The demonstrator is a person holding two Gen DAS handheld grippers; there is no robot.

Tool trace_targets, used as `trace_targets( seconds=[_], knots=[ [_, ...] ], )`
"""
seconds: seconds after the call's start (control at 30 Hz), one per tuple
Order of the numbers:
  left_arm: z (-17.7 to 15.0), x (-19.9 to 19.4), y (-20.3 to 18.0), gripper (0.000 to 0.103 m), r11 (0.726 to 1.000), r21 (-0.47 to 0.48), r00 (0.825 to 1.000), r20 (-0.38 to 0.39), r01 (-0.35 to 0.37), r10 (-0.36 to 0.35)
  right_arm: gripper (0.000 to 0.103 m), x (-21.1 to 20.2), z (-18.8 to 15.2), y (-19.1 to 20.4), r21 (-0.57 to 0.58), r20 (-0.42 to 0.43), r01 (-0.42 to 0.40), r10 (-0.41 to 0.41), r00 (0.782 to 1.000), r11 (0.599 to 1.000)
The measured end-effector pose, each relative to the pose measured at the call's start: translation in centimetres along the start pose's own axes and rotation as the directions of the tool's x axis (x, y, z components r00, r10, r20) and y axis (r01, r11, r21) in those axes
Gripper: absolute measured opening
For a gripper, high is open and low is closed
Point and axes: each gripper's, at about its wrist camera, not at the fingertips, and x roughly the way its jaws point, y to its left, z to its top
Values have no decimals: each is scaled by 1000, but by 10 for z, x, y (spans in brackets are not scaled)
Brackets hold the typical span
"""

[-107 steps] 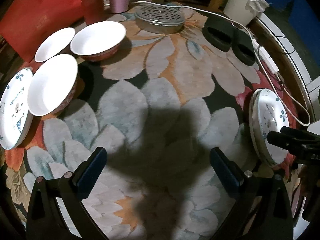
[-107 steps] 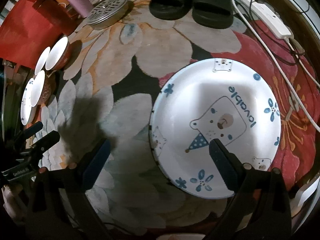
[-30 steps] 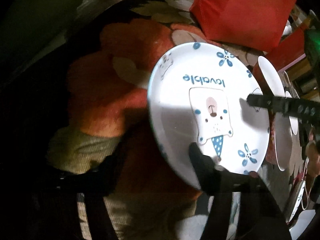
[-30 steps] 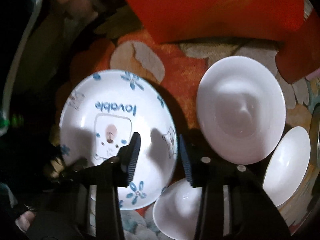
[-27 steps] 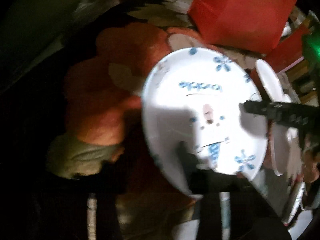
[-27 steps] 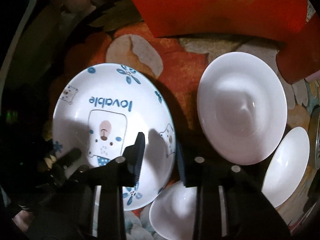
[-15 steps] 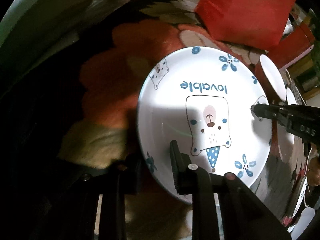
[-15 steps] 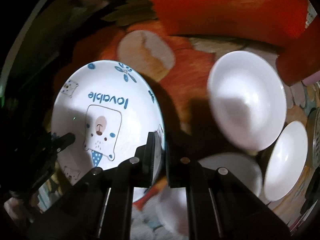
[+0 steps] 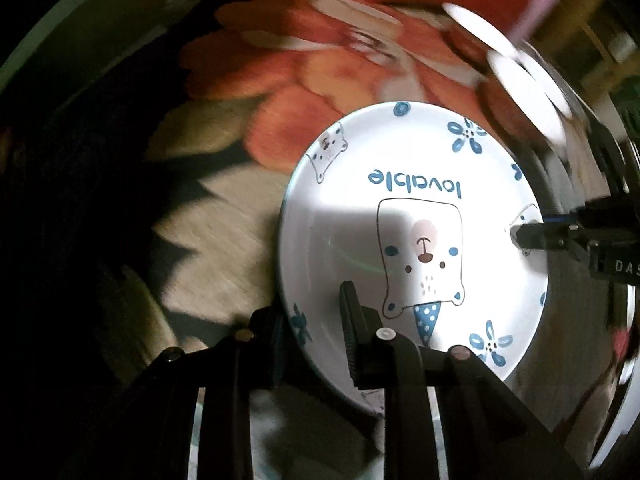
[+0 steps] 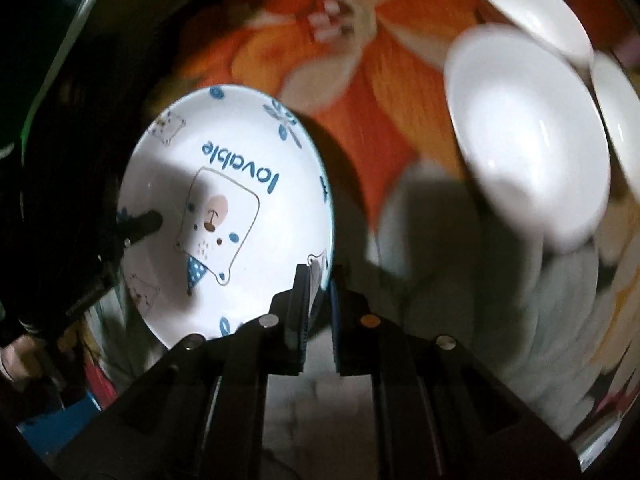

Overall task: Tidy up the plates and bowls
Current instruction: 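Lift the bear-print plate and carry it over the stacked bear-print plates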

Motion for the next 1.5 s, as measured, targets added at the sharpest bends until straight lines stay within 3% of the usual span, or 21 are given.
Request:
trace_targets(
  seconds=[0.1,0.2,0.27,0.33,0.43,0.7,0.83,0.93,1.0,1.2,1.5],
  knots=[
    [-21,1,-29,24,998,39,999,-25,40,-39,10,-7,-29,-15,20,-17,30,-30,999,999],
    [-31,1,-44,24,998,15,998,-13,63,-62,13,-10,-47,-31,74,-16,17,-16,1000,997],
    [-29,1,-48,40,996,-15,996,13,87,-87,13,-6,-43,-46,108,-4,-4,5,1000,994],
    [-28,5,-47,41,994,-47,995,8,102,-102,13,-7,-50,-44,139,51,-18,11,999,990],
    [-18,18,-49,41,989,-81,993,7,121,-121,13,-1,-54,-44,189,67,-23,11,998,982],
    [-23,14,-43,34,986,-137,995,19,96,-95,18,10,-63,-23,224,65,-17,3,998,974],
    [-22,10,-35,20,983,-157,995,8,100,-100,14,2,-74,-42,278,114,-72,42,993,958],
    [-21,5,-37,15,992,-107,998,4,69,-69,12,0,-81,-45,297,143,-95,54,988,950],
    [-22,2,-41,15,996,-67,999,1,52,-52,12,1,-86,-46,298,143,-106,65,987,949],
    [-27,-4,-55,15,995,-64,997,-8,71,-72,12,-17,-114,-53,310,149,-124,81,986,943],
    [-32,-9,-121,15,991,46,992,-28,128,-127,12,-46,-149,-87,399,173,-126,60,983,908]
  ],
)
